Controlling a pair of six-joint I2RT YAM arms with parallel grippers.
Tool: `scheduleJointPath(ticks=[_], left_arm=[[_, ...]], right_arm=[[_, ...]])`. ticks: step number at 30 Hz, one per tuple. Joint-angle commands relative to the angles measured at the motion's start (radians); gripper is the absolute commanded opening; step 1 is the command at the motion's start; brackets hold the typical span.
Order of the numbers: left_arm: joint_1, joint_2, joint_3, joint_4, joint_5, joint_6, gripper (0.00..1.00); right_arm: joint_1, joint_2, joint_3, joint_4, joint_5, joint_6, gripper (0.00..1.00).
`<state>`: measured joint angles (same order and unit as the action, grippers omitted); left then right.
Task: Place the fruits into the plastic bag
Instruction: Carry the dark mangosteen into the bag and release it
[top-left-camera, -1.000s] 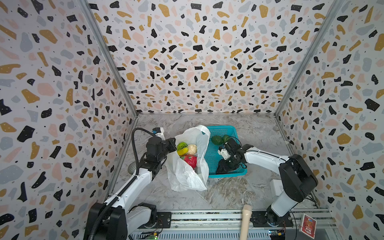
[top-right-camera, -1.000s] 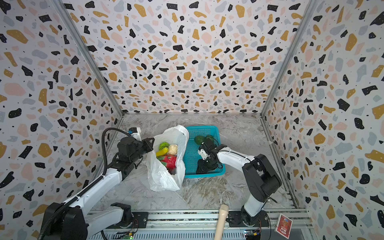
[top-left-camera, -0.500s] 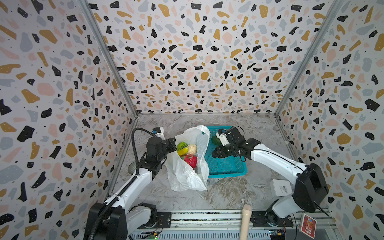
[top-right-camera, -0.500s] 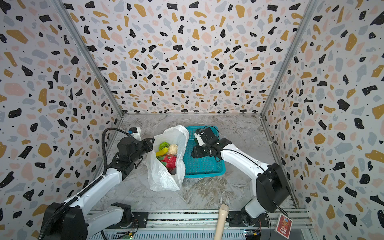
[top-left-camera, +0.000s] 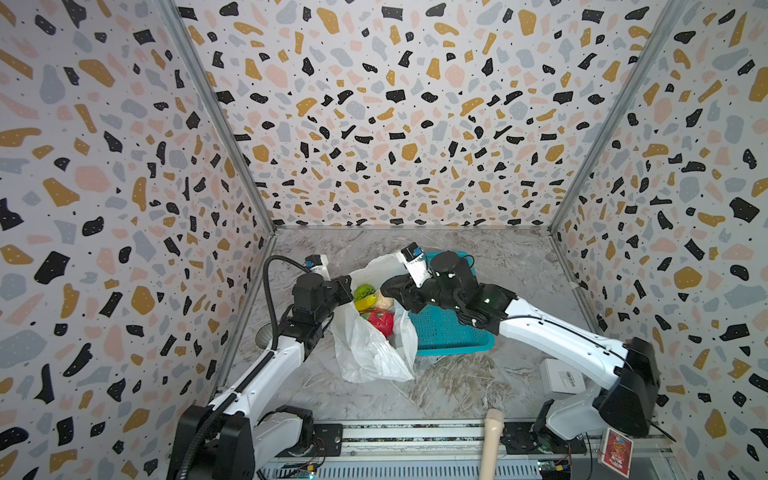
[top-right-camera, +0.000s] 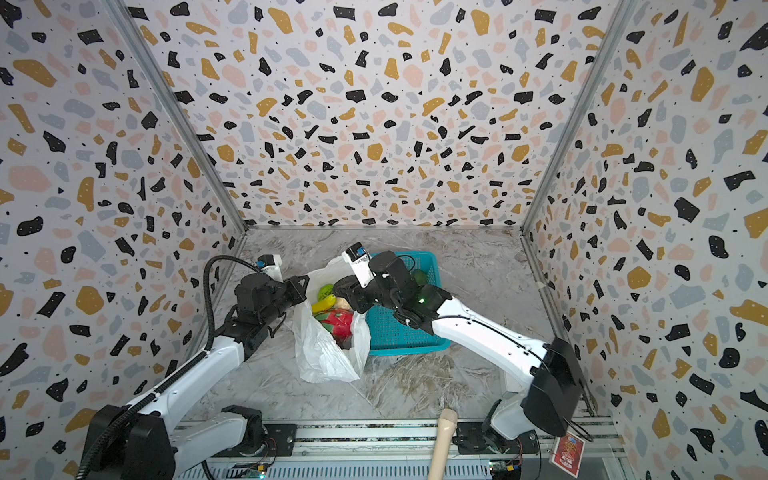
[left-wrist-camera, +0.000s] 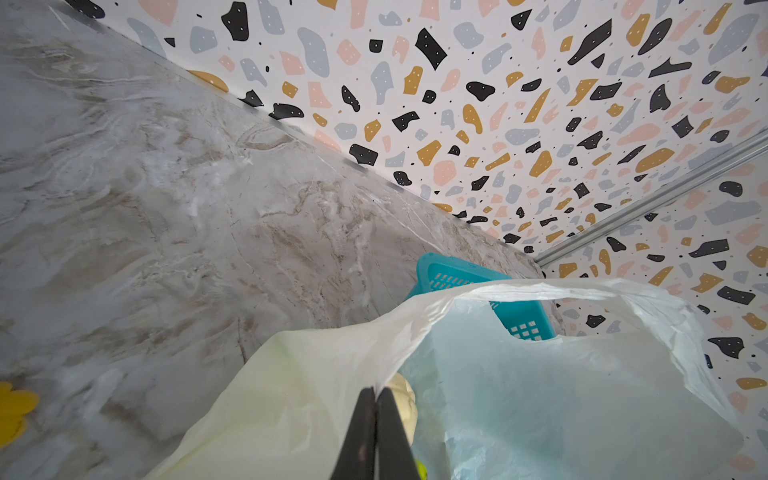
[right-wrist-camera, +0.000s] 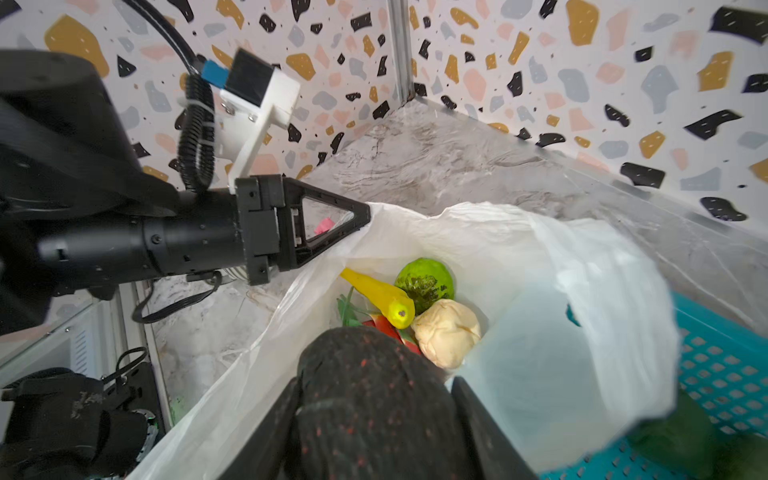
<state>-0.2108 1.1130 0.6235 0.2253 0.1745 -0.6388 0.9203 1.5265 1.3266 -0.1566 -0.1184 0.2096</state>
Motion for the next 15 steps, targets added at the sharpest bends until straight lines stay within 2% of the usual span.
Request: scheduleJointPath(ticks=[1, 8, 11, 13, 15], left_arm=[[-0.004, -0.007, 0.006, 0.032, 0.003, 0.008, 0.00], [-0.004, -0.005, 0.010, 0.032, 0.002, 0.013, 0.00], [-0.004, -0.005, 0.009, 0.032, 0.000, 0.014, 0.00], [-0.004, -0.007, 0.007, 0.032, 0.000, 0.014, 0.00], [-0.004, -0.010, 0.007, 0.032, -0.001, 0.014, 0.00]], right_arm=[[0.016, 0.092, 0.074, -0.083, -0.073, -0.057, 0.31], [0.070, 0.267, 0.192, -0.250, -0.137, -0.149, 0.34], [0.101, 0.300, 0.210, -0.274, -0.122, -0.175, 0.38], [0.110, 0.299, 0.209, -0.271, -0.099, -0.179, 0.46], [0.112, 0.285, 0.204, -0.256, -0.061, -0.167, 0.62]])
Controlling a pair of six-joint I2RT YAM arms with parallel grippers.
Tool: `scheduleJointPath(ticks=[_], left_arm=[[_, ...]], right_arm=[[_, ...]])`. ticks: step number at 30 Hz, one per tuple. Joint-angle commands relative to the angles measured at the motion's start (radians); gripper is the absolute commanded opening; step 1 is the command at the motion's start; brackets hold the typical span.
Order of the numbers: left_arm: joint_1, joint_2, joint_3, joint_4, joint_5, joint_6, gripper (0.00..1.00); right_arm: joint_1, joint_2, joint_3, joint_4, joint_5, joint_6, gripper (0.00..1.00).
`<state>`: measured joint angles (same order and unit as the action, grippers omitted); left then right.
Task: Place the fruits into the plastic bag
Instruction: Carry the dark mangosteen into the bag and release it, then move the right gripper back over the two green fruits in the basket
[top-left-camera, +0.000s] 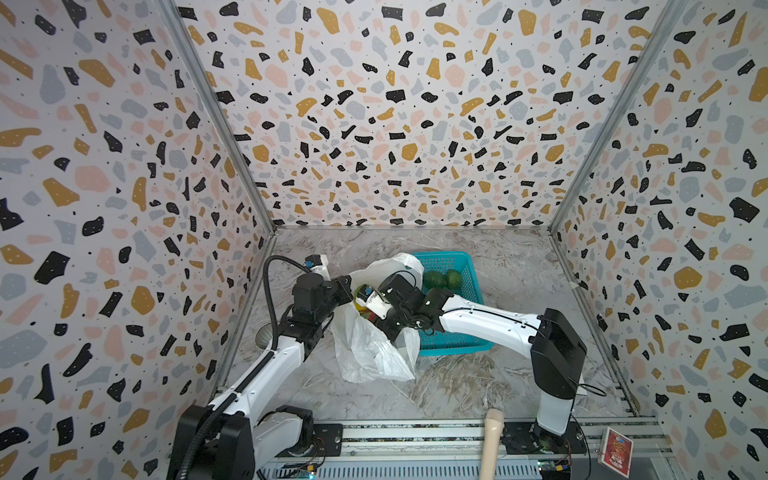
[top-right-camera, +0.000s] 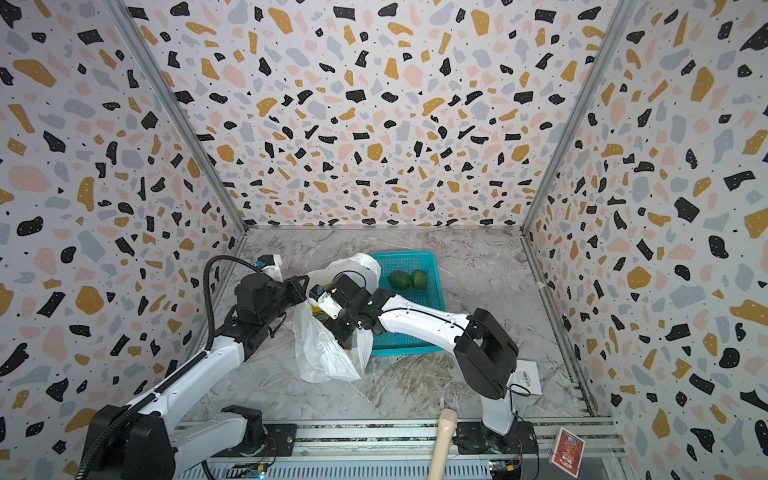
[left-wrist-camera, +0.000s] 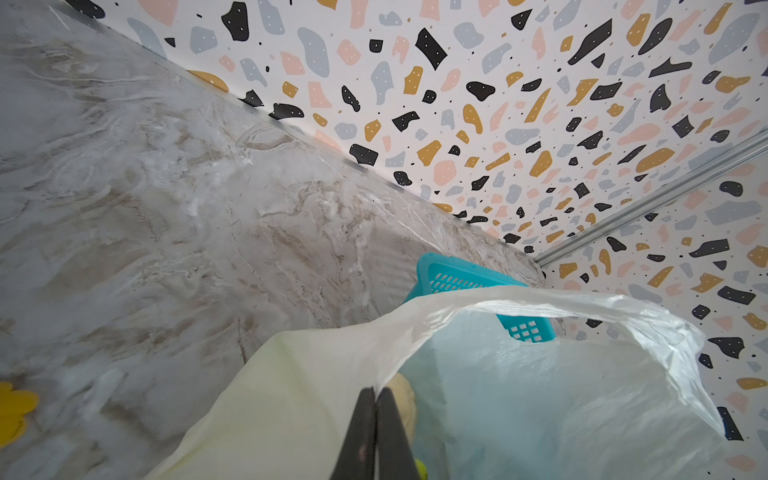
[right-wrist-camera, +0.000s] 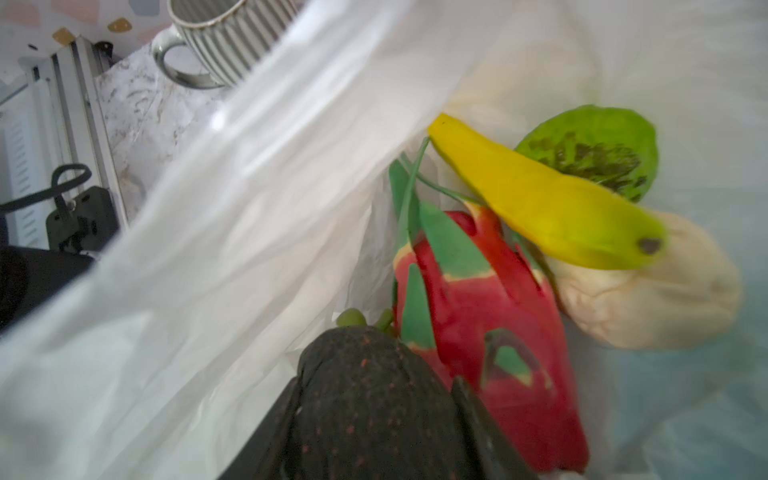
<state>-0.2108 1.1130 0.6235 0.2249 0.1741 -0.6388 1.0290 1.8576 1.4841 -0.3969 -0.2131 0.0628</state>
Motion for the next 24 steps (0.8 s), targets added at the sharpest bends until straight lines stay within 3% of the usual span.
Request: scheduleJointPath(ticks=[1, 7, 16, 20, 24], left_arm=[[-0.004, -0.010, 0.006, 0.033, -0.001, 0.014, 0.00], [-0.004, -0.010, 0.000, 0.033, -0.002, 0.013, 0.00], [-0.005, -0.010, -0.007, 0.036, -0.002, 0.008, 0.00], [-0.005, -0.010, -0.007, 0.039, -0.004, 0.007, 0.00], [-0.005, -0.008, -0.009, 0.041, -0.002, 0.008, 0.00]], right_arm=[[0.002, -0.058, 0.038, -0.004, 0.057, -0.013, 0.67], [-0.004, -0.192, -0.025, 0.098, 0.182, -0.011, 0.84], [-0.055, -0.355, -0.077, 0.189, 0.409, 0.003, 0.86], [-0.165, -0.436, -0.144, 0.247, 0.468, 0.126, 0.85], [-0.333, -0.460, -0.213, 0.258, 0.370, 0.312, 0.85]])
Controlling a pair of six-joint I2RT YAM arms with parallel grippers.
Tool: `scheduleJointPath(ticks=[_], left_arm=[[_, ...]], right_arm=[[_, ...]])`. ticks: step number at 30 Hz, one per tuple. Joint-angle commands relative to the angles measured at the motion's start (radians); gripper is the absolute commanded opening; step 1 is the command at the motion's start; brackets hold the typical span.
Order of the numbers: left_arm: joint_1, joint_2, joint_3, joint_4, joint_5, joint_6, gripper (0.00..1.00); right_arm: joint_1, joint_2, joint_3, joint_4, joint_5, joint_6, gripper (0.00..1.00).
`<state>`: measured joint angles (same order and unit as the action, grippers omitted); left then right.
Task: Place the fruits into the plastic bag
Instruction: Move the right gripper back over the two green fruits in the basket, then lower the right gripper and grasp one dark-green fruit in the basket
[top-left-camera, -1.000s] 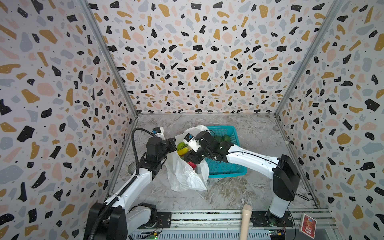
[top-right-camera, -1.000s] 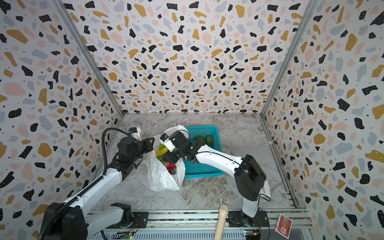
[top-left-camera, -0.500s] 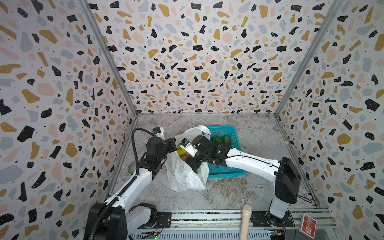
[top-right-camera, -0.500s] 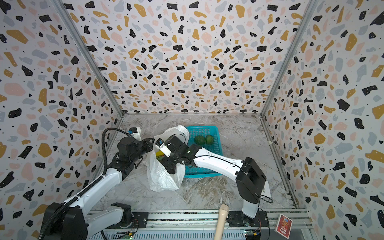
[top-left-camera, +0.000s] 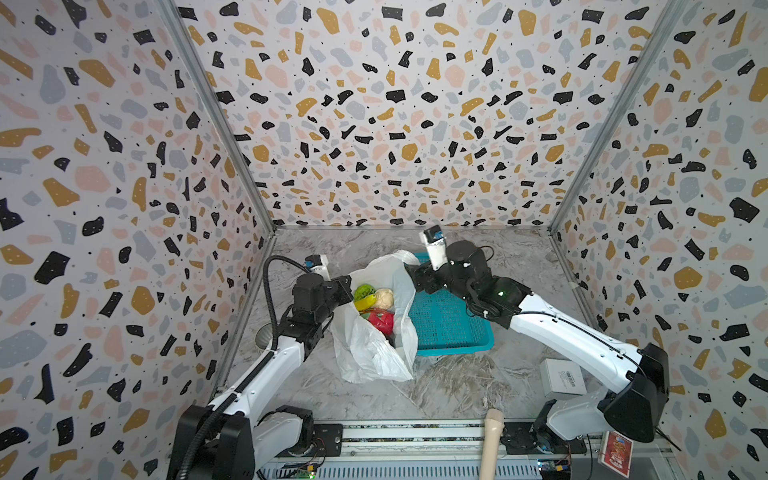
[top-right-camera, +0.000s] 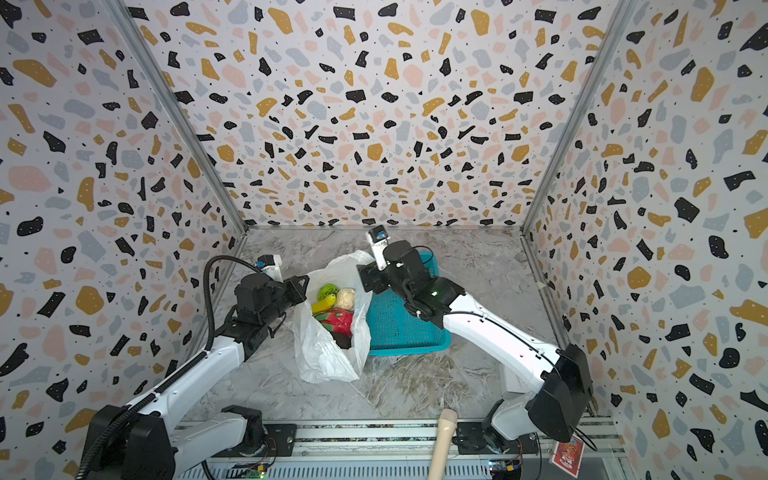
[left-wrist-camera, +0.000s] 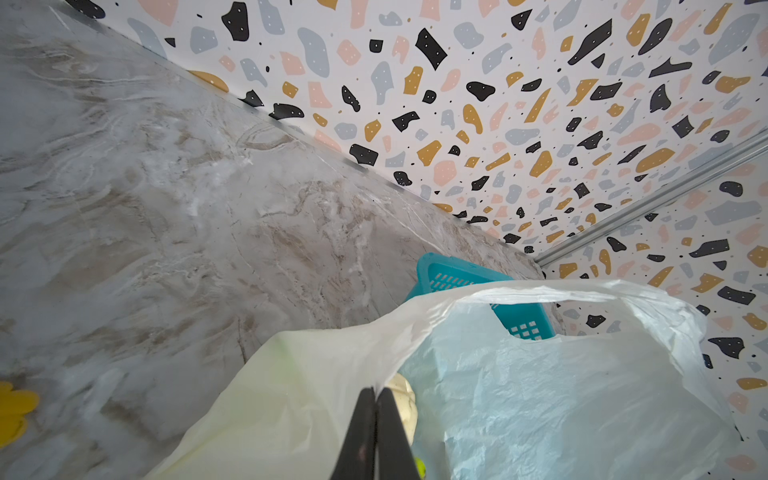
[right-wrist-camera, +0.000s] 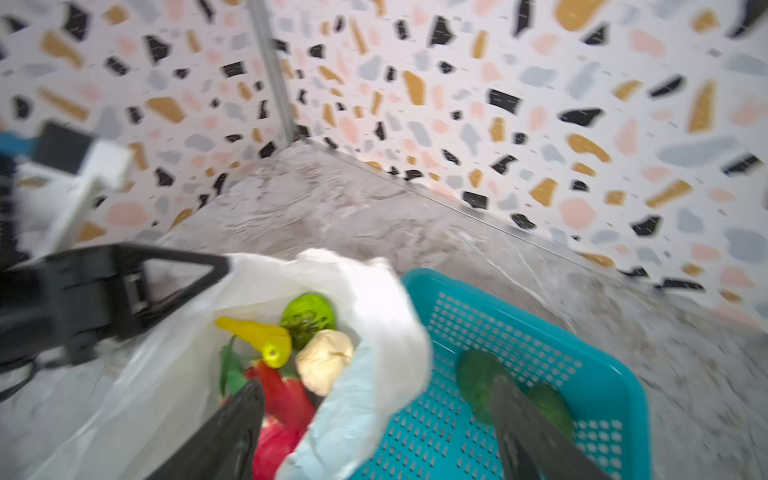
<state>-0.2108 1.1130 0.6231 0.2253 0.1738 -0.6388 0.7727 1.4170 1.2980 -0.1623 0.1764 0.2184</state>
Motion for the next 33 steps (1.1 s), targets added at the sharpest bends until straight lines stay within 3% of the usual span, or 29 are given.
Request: scheduleJointPath(ticks=[1, 7, 19, 33], left_arm=[[-0.005, -0.008, -0.009, 0.041, -0.002, 0.007, 0.00], [-0.005, -0.012, -0.008, 0.042, 0.000, 0.008, 0.00], [-0.006, -0.005, -0.001, 0.036, 0.004, 0.009, 0.00], [-0.006, 0.001, -0.001, 0.036, 0.006, 0.012, 0.00]], right_arm=[[-0.118, -0.008, -0.039, 0.024, -0.057, 0.190, 0.84], [-0.242, 0.188, 0.015, -0.031, -0.185, 0.223, 0.84], [-0.273, 0.559, 0.249, -0.141, -0.258, 0.115, 0.81], [-0.259, 0.676, 0.249, -0.214, -0.272, 0.077, 0.78]])
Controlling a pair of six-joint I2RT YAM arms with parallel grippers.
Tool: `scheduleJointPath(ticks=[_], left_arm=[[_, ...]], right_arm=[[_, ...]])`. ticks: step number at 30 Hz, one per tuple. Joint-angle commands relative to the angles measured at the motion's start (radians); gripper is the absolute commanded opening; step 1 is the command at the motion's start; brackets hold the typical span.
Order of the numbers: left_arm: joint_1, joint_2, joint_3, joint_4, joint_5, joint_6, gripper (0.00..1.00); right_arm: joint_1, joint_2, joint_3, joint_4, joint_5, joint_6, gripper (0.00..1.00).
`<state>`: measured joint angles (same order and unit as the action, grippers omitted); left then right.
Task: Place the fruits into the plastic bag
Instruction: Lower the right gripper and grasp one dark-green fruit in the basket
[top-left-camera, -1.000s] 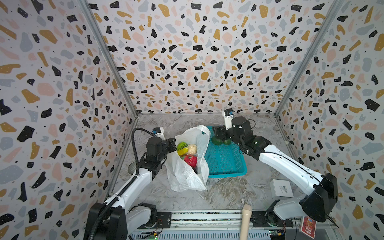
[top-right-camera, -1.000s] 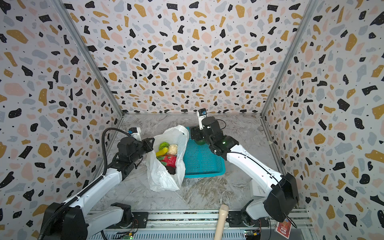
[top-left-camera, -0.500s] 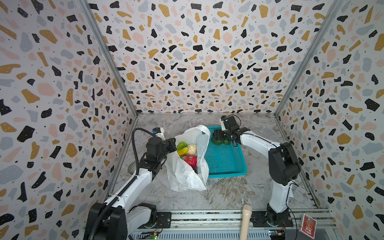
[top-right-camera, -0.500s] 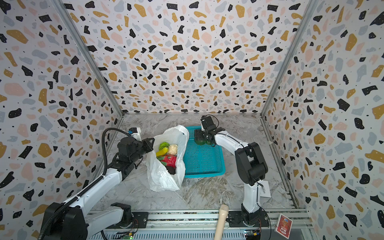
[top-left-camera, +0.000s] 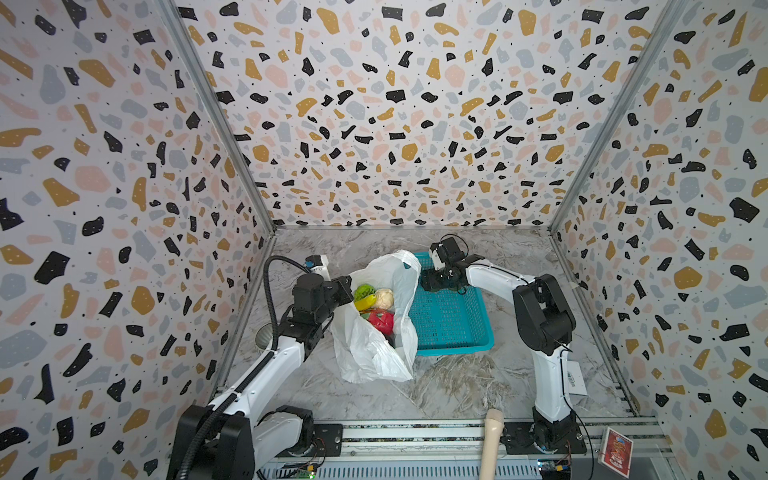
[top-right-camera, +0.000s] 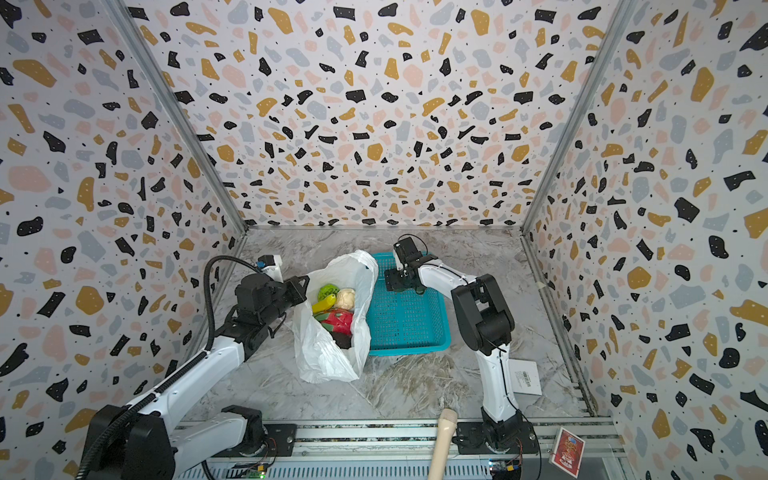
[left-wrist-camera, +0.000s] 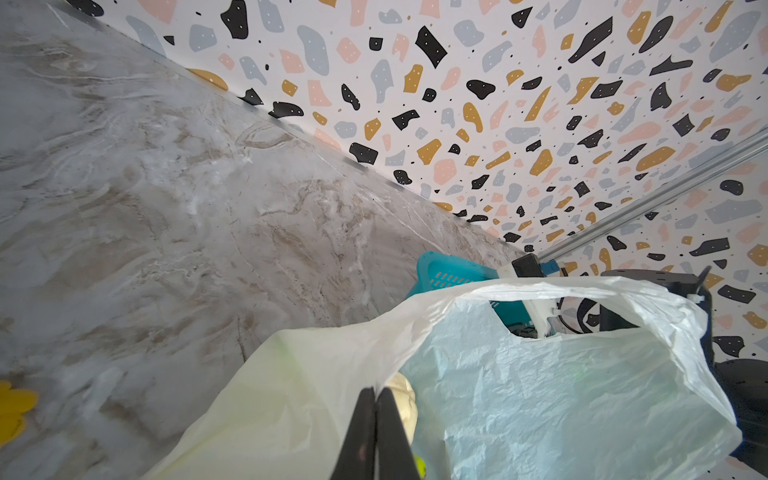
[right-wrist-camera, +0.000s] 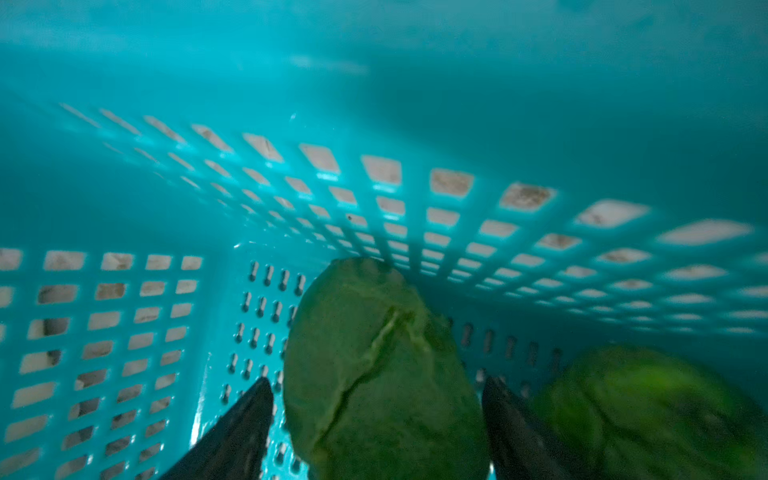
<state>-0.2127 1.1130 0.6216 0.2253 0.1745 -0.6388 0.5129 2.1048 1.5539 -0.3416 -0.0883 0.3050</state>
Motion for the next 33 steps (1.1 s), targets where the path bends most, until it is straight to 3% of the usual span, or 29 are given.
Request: scheduleJointPath(ticks=[1, 6, 8, 18, 23, 27, 33], left_arm=[[-0.005, 0.002, 0.000, 0.036, 0.004, 0.010, 0.00], [-0.005, -0.001, 0.003, 0.032, 0.005, 0.013, 0.00], [-0.005, -0.002, 0.002, 0.032, 0.005, 0.013, 0.00], [-0.005, -0.007, -0.009, 0.045, 0.011, 0.008, 0.00], [-0.007, -0.001, -0.011, 0.051, 0.013, 0.004, 0.00], [-0.008, -0.005, -0.011, 0.051, 0.013, 0.002, 0.00], [-0.008, -0.015, -0.012, 0.045, 0.007, 0.002, 0.00]], right_arm=[[0.002, -0.013, -0.016, -0.026, -0.005, -0.006, 0.75], [0.003, -0.055, -0.047, 0.015, -0.010, -0.001, 0.49], [0.002, -0.096, -0.069, 0.031, -0.012, 0.003, 0.44], [0.032, -0.537, -0.270, 0.153, 0.007, 0.018, 0.42], [0.150, -0.720, -0.295, 0.288, 0.017, -0.079, 0.44], [0.271, -0.726, -0.280, 0.332, 0.000, -0.124, 0.45], [0.387, -0.536, -0.194, 0.225, -0.096, -0.126, 0.46]])
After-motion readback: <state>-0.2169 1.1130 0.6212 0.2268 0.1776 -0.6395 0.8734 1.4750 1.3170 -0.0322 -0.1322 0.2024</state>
